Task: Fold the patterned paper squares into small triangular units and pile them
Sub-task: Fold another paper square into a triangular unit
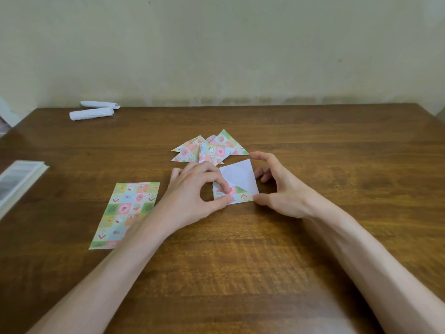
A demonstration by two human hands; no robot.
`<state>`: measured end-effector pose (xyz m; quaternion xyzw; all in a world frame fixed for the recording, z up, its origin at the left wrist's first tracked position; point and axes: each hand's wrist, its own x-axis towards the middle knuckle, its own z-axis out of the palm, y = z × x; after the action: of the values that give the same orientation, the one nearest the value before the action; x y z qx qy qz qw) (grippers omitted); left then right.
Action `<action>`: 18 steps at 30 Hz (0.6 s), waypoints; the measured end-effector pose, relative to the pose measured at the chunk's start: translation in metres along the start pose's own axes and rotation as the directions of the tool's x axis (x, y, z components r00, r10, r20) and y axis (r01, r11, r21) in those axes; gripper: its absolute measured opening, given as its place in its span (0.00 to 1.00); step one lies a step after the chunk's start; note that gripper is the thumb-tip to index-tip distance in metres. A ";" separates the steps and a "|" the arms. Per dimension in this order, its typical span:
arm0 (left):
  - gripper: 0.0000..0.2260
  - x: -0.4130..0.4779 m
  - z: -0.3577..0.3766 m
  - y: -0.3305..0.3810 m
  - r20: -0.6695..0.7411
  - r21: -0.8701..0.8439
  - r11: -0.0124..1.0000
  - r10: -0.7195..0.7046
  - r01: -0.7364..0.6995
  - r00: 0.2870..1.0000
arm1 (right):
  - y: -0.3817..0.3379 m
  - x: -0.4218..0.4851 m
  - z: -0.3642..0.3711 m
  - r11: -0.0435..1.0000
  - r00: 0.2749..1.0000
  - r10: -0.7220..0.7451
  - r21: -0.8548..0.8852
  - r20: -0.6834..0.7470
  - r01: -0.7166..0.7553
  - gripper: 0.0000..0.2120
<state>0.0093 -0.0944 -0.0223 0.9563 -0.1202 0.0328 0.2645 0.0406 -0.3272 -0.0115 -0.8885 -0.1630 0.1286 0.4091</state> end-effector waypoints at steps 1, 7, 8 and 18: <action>0.07 0.000 0.000 0.000 -0.002 -0.002 1.000 0.002 -0.002 1.000 | 0.000 0.001 0.000 1.000 1.000 0.003 -0.012 0.001 -0.003 0.40; 0.08 0.000 0.000 0.001 -0.010 -0.022 1.000 0.007 -0.007 1.000 | 0.001 0.001 -0.003 0.998 0.999 0.040 0.043 0.032 -0.041 0.40; 0.08 0.000 0.001 0.001 -0.012 -0.024 1.000 0.009 -0.009 1.000 | 0.002 0.002 -0.004 0.998 0.999 0.041 0.052 0.033 -0.043 0.41; 0.04 0.000 -0.008 -0.005 0.053 -0.067 0.998 0.019 -0.015 0.998 | 0.000 0.005 -0.002 0.995 0.998 0.056 0.080 0.017 -0.058 0.40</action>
<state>0.0101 -0.0863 -0.0179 0.9464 -0.1365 0.0051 0.2928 0.0458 -0.3261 -0.0110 -0.8746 -0.1353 0.1531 0.4397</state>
